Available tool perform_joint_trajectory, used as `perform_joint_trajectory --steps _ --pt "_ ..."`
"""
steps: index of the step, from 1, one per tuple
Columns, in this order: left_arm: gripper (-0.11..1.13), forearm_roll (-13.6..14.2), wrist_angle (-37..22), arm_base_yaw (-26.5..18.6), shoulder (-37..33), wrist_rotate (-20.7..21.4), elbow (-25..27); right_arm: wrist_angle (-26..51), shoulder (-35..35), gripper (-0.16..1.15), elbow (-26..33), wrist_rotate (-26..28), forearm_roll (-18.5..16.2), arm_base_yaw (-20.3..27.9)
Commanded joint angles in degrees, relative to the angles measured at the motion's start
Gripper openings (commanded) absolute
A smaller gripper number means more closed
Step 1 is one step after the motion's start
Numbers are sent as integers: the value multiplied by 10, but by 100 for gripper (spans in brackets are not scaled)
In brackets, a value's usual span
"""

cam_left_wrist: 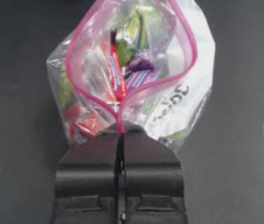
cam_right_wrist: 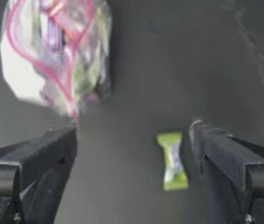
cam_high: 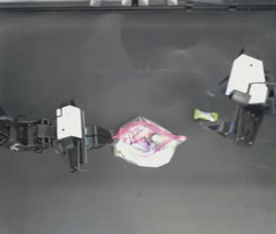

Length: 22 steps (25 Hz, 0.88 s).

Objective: Put candy in bag

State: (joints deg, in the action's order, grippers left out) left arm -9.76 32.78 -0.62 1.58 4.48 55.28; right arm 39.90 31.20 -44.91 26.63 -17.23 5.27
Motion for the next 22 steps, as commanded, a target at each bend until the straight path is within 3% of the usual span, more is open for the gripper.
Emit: perform_joint_trajectory --steps 1,4,10,15,22 --pt "5 2 4 2 -11 -1 -10 38 5 101 28 -68 59 27" --pt "5 2 4 2 -10 -2 -10 62 3 101 40 -116 87 49" --pt "5 1 4 2 -10 -2 -10 108 -16 101 60 -169 101 70" --pt "5 1 4 2 -10 -3 -10 118 -44 101 69 -201 109 83" --pt "5 0 4 2 -10 -3 -10 113 -96 101 66 -272 150 132"
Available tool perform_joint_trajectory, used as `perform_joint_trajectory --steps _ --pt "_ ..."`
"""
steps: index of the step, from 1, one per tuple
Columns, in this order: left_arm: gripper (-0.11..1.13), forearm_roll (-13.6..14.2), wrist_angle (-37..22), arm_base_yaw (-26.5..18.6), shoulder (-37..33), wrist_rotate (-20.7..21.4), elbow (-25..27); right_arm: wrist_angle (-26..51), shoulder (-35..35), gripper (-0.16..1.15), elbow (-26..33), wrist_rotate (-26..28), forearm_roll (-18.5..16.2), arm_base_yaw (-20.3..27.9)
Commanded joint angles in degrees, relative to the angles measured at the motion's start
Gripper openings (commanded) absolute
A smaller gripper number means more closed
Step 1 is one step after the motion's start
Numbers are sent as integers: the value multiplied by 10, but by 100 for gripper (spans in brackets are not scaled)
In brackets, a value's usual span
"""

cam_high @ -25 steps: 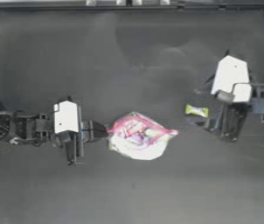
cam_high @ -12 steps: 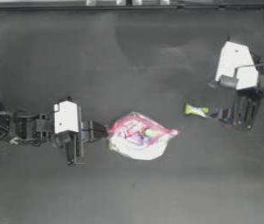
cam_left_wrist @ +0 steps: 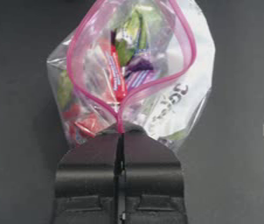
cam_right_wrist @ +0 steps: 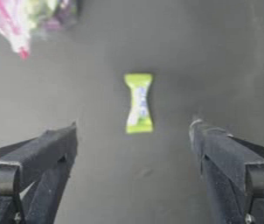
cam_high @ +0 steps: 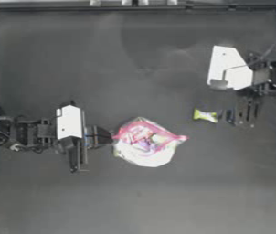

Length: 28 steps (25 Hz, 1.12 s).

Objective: Put candy in bag

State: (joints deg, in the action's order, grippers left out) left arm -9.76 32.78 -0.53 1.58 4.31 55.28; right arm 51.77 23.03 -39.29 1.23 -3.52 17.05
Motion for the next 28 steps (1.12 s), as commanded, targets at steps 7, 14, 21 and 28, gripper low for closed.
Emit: perform_joint_trajectory --steps 7,14,21,28 --pt "5 0 4 1 -10 -7 -10 -39 -70 100 -4 -44 20 35" --pt "5 1 4 1 -9 -8 -10 -100 -98 100 -38 -49 29 41" --pt "5 0 4 1 -9 -8 -10 -149 -120 100 -60 -49 31 52" --pt "5 0 4 1 -8 -9 -10 -180 -156 100 -66 -49 31 52"
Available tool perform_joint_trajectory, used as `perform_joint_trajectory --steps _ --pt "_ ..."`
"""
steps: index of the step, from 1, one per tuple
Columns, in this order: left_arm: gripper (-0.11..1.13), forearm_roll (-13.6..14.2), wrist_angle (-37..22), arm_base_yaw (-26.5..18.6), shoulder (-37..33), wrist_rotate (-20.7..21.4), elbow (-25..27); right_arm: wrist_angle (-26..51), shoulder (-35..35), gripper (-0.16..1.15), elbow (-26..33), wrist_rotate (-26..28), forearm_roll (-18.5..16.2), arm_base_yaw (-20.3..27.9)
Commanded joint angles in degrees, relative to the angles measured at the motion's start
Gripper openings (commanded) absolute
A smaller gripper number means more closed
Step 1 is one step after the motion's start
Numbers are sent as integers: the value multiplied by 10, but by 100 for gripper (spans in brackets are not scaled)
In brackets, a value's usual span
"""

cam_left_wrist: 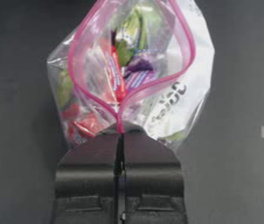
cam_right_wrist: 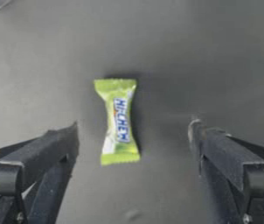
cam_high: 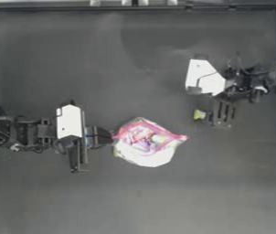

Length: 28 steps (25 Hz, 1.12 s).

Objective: Put candy in bag

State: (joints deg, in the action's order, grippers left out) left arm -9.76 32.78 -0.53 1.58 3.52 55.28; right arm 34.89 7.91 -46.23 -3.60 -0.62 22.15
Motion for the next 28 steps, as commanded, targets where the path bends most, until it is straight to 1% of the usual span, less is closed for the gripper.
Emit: perform_joint_trajectory --steps 1,12,18,20,22,23,26,28 --pt "5 0 4 1 -7 -1 -10 -14 -10 100 4 -1 2 2" --pt "5 1 4 1 -5 -1 -10 -43 -47 100 1 -4 8 2" --pt "5 0 4 1 -4 -2 -10 -45 -63 99 0 -4 8 1" --pt "5 0 4 1 -5 -2 -10 -45 -66 97 0 -4 8 2" --pt "5 0 4 1 -4 -2 -10 -43 -67 88 -1 -4 11 2" --pt "5 0 4 1 -5 -2 -10 -42 -67 80 -3 -4 12 2" --pt "5 0 4 1 -5 -2 -11 -41 -67 49 -9 -4 13 2" --pt "5 0 4 1 -5 -2 -11 -41 -67 30 -12 -4 13 2"
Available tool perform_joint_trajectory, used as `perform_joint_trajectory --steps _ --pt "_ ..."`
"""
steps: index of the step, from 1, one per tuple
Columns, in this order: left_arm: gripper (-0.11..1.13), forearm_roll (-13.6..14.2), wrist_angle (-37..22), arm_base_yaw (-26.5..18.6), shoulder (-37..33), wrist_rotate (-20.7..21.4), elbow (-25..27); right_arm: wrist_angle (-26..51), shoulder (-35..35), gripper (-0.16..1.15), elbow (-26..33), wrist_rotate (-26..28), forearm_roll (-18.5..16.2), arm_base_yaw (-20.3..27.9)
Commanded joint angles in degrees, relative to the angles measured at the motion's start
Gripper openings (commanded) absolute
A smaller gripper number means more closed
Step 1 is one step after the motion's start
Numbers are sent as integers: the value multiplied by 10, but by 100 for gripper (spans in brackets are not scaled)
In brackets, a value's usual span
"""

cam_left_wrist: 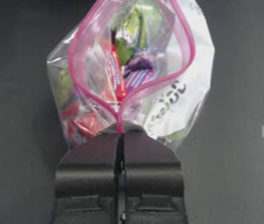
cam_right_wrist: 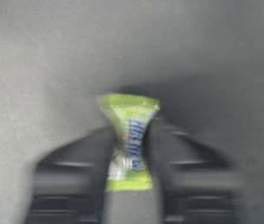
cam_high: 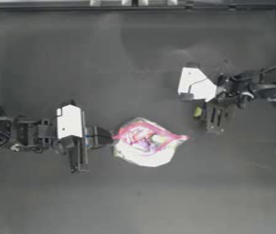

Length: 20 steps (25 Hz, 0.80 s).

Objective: Put candy in bag

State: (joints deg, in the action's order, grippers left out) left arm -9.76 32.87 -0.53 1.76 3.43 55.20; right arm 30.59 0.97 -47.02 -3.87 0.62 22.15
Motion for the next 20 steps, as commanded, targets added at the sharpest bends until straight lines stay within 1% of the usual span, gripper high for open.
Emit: perform_joint_trajectory --steps 1,5,8,13,16,20 --pt "5 0 4 1 -7 -1 -9 2 3 24 -4 -1 3 2" --pt "5 1 4 1 -7 -1 -9 3 8 26 -2 -1 12 1" --pt "5 0 4 1 -7 -1 -9 10 25 27 -1 0 15 1" --pt "5 0 4 1 -7 -1 -9 27 80 27 9 0 24 -2" --pt "5 0 4 1 -7 -1 -9 43 120 27 26 1 24 -8" --pt "5 1 4 2 -7 -1 -9 60 156 27 61 1 24 -26"
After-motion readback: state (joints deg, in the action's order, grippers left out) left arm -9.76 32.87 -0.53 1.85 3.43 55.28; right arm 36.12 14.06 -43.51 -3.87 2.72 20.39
